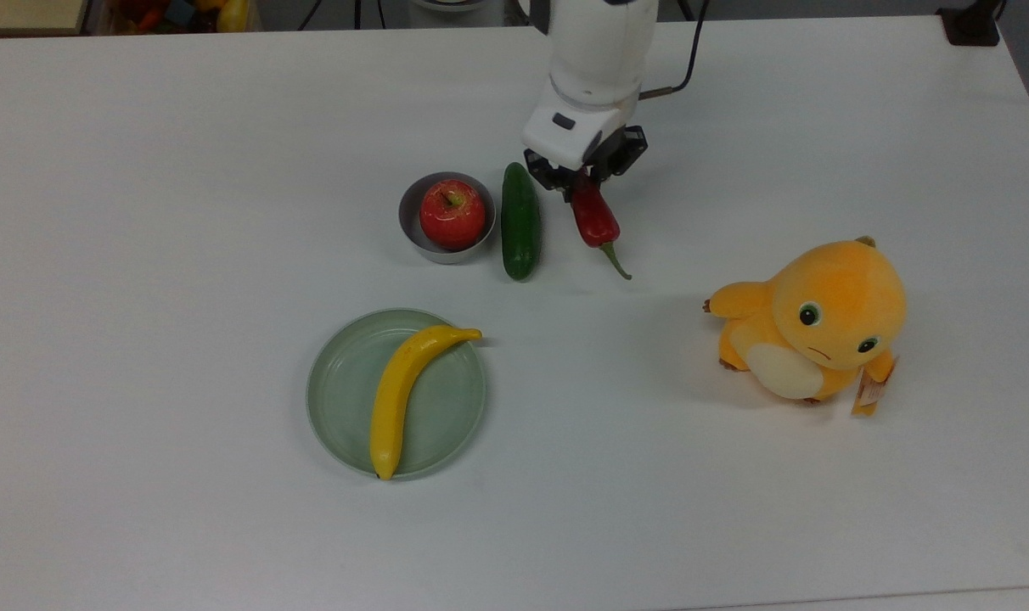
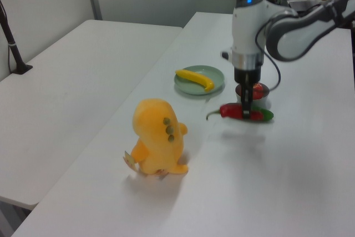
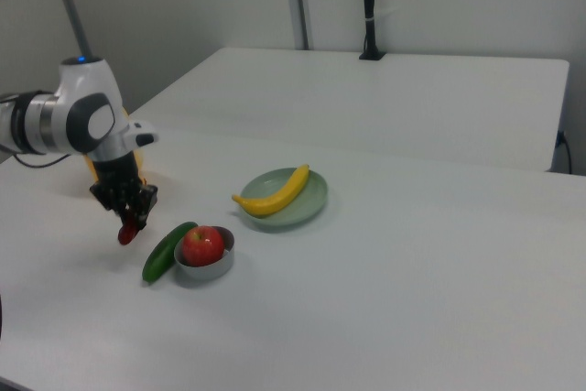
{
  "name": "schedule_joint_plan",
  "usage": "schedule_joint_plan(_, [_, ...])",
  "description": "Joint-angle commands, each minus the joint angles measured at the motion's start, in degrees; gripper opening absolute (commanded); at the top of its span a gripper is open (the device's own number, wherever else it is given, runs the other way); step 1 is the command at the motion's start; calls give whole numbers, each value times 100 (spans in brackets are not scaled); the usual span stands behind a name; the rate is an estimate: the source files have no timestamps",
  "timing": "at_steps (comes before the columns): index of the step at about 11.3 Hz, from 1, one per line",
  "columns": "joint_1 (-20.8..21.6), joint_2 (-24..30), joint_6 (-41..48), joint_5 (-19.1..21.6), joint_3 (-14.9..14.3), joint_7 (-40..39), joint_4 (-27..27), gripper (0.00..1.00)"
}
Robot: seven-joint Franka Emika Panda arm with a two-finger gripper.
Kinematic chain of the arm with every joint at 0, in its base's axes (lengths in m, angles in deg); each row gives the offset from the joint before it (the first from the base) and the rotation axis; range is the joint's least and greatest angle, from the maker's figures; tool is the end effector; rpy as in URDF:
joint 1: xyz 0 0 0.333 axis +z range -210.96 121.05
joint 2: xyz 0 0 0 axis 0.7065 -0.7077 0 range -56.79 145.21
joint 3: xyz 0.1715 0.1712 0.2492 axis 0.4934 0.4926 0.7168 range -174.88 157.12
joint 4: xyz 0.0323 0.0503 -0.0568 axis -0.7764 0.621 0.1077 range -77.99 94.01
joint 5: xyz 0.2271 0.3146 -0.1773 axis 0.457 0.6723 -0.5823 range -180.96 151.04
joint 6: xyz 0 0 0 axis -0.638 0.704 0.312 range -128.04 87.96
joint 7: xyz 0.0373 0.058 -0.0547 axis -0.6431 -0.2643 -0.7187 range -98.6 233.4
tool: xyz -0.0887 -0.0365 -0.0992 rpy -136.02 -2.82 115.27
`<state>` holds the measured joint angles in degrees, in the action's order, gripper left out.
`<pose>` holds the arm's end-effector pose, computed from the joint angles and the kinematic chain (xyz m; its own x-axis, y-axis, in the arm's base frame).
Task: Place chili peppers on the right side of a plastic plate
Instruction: 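Lift the chili pepper and carry it over the apple bowl toward the plate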
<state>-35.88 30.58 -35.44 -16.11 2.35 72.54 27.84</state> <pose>0.6041 0.2173 0.3526 0.9634 0.2674 -0.0164 0.2669 -0.9633 -0.0277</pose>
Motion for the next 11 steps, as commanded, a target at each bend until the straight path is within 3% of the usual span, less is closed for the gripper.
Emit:
schedule_joint_plan(1, [-63, 291, 410, -8, -357, 32, -487, 0])
schedule_joint_plan(3, [-142, 273, 769, 79, -612, -187, -918, 0])
schedule_joint_plan(5, [-151, 247, 832, 412, -937, -591, -1165, 0])
schedule_joint_plan(8, [-213, 177, 841, 467, -1350, -1013, -1394, 0])
schedule_joint_plan(11, [-589, -226, 841, 520, -1422, -1269, -1911, 0])
